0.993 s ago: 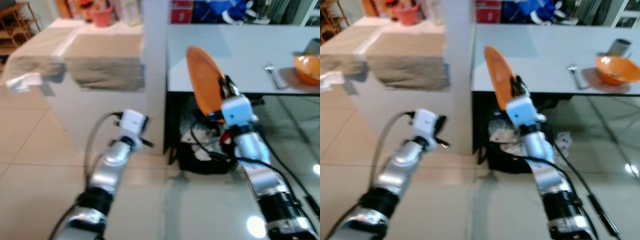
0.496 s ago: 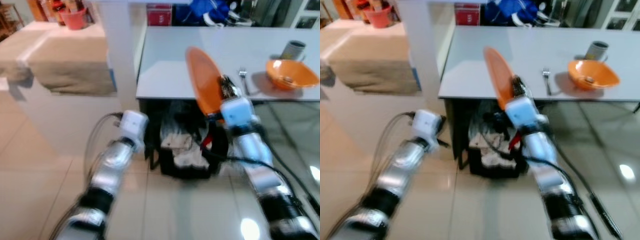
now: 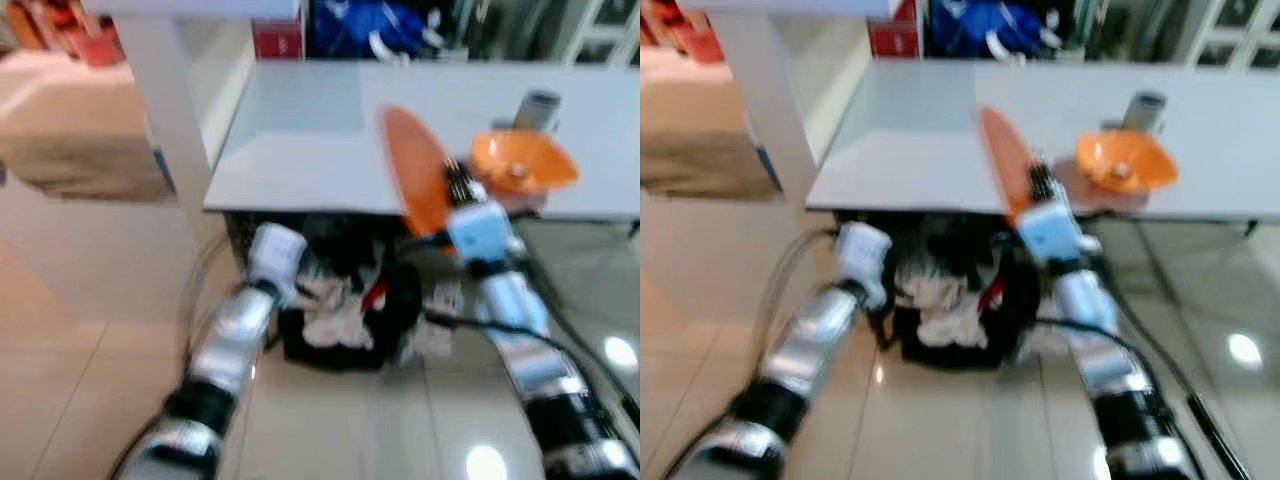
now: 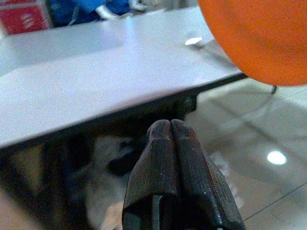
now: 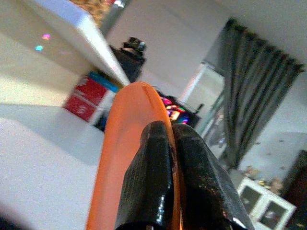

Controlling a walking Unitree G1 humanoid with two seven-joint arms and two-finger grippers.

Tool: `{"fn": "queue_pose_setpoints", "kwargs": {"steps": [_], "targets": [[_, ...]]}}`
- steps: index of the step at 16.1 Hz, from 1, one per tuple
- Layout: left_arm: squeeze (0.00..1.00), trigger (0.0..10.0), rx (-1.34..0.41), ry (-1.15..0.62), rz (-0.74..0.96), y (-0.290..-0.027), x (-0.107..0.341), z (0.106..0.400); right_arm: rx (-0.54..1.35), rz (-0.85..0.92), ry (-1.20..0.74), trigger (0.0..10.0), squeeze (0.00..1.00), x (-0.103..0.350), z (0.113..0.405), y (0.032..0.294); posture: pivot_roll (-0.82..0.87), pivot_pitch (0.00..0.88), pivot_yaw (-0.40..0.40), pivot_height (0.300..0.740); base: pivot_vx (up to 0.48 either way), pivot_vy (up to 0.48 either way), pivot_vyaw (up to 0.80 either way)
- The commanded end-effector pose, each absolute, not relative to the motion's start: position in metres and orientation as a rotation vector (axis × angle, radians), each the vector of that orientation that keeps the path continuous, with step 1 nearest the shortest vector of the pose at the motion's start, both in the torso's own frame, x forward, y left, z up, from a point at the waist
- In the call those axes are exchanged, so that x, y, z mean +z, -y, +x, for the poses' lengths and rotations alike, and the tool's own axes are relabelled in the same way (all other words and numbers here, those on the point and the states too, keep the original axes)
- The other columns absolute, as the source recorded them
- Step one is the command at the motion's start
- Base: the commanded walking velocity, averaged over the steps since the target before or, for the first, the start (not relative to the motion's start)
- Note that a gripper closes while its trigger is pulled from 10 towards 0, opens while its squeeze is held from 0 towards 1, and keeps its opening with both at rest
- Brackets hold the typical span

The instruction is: Setting the table

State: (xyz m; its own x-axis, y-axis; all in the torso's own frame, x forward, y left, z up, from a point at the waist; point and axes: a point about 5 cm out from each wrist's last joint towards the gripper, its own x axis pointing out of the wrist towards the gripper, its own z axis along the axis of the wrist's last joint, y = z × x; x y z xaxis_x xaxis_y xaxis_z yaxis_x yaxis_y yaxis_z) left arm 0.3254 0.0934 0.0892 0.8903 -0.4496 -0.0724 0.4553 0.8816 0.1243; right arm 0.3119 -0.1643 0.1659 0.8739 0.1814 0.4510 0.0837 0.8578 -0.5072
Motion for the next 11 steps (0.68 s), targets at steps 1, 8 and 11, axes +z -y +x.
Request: {"fn": "queue_pose_setpoints", "kwargs": {"steps": [1, 8, 11], "targets": [[0.00, 10.0, -0.448, -0.018, 0.155, -0.1052, 0.0930, 0.3263, 0.064, -0.519, 0.600, 0.0, 0.00, 0.1834, 0.3126, 0.1549, 0.00, 0.000, 0.020, 0.740, 0.292, -0.375, 0.00], [0.00, 10.0, -0.465, 0.007, 0.153, -0.1026, 0.0957, 0.3251, 0.069, -0.522, 0.598, 0.0, 0.00, 0.1826, 0.3122, 0.1552, -0.01, 0.000, 0.022, 0.740, 0.037, -0.067, 0.00], [0.00, 10.0, -0.471, -0.001, 0.163, -0.1028, 0.0945, 0.3245, 0.069, -0.522, 0.596, 0.0, 0.00, 0.1817, 0.3109, 0.1552, -0.01, 0.000, 0.026, 0.740, 0.000, -0.456, 0.00]]}}
